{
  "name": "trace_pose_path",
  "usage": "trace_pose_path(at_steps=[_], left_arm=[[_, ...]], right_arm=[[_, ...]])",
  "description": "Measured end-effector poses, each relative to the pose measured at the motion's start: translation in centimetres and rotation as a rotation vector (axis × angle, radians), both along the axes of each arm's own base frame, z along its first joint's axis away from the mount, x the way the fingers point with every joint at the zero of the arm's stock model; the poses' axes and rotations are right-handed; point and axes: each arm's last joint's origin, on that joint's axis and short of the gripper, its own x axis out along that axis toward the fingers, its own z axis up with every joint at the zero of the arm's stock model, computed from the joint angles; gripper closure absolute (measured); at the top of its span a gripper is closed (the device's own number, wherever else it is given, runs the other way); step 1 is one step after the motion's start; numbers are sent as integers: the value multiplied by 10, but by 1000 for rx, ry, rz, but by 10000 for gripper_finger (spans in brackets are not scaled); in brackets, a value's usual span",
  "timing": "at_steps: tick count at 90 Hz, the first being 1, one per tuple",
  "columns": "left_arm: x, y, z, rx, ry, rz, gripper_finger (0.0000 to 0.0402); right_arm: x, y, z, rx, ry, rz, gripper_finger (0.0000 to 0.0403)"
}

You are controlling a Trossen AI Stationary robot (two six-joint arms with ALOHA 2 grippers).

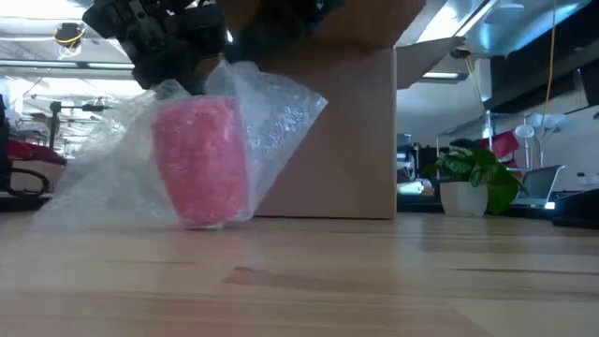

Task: Wrap mug
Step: Wrap the red mug with the transparent bubble wrap

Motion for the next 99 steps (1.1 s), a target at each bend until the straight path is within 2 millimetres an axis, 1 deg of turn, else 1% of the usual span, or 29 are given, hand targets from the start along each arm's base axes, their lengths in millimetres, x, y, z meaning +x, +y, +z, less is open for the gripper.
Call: trace_pose_path(at_steps=[12, 22, 35, 56, 65, 74, 85, 93, 99], left_arm=[[1, 0, 1, 0, -11, -1, 402], [1, 0, 1, 0, -13, -1, 402], [0, 0, 2, -5, -13, 6, 402], [-13, -8, 22, 1, -94, -11, 402], [-20, -13, 30, 12, -117, -2, 402], [-29, -18, 30, 37, -70, 31, 402], [-35, -25, 27, 48, -15, 53, 402], [-39, -32, 24, 51, 14, 59, 402], [-42, -36, 22, 67, 39, 77, 402]], right_arm=[[7, 2, -19, 21, 32, 12, 403], [10, 3, -30, 39, 56, 15, 403], [12, 3, -35, 47, 72, 21, 403], [11, 3, -37, 50, 96, 13, 403], [11, 3, -31, 54, 127, 0, 403], [11, 2, -24, 50, 143, -3, 403], [11, -4, -19, 75, 175, -32, 403], [13, -11, -23, 119, 199, -61, 403], [13, -11, -26, 140, 218, -69, 403]])
